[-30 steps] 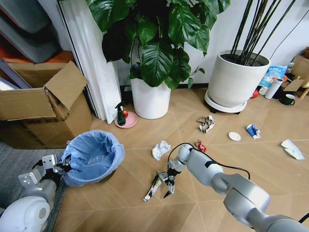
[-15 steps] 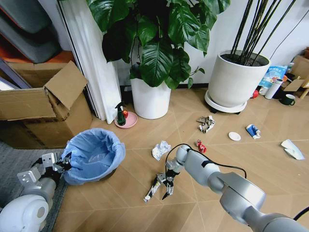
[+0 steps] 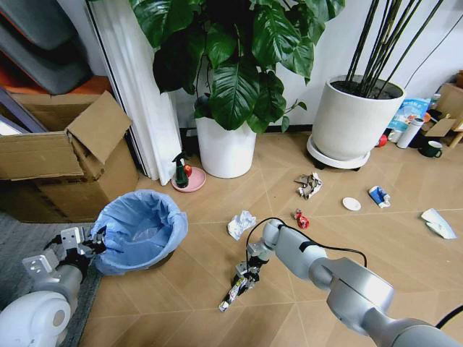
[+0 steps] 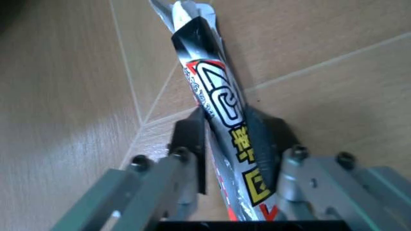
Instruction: Pick up the trash bin and place the garbage on the floor into it.
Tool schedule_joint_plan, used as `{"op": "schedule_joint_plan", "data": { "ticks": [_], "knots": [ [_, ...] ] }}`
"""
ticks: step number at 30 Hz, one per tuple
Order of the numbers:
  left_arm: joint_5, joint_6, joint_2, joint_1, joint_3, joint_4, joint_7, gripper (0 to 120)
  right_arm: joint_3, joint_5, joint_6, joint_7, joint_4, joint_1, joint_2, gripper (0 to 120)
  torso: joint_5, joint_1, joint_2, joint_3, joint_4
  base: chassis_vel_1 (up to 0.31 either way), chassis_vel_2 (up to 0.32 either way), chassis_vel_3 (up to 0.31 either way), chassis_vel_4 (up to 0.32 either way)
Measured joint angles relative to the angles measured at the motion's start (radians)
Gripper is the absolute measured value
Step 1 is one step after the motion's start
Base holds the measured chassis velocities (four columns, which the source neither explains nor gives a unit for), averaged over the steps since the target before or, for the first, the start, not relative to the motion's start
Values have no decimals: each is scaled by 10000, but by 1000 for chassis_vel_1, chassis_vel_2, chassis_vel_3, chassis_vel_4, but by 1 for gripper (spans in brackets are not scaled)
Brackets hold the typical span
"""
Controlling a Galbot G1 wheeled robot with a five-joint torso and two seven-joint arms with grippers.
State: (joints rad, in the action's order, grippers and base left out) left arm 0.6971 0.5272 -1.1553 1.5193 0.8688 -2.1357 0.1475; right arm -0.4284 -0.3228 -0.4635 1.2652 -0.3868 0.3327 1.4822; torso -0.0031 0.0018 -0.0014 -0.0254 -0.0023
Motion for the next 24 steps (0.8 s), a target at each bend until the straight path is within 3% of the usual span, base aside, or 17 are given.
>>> {"op": "schedule_joint_plan", "data": {
  "ticks": [7,17,22,24],
  "knots": [
    [22,0,-50,27,22,-75,3,1,-62,-13,15,22,-126,108,-100,1,1,0,0,0,1,0,0,0,0],
    [-75,1,-76,130,-77,-93,25,1,661,292,150,201,-760,169,-476,0,0,1,-2,-2,-1,0,0,0,0],
    [-75,13,118,131,-157,28,55,1,1501,1313,565,369,-2032,397,-1017,0,1,1,-2,-2,0,0,0,0,0],
    [24,28,351,131,-186,96,80,1,2073,2486,886,279,-2994,548,-1464,0,1,0,-2,-1,1,0,0,0,0]
  ]
}}
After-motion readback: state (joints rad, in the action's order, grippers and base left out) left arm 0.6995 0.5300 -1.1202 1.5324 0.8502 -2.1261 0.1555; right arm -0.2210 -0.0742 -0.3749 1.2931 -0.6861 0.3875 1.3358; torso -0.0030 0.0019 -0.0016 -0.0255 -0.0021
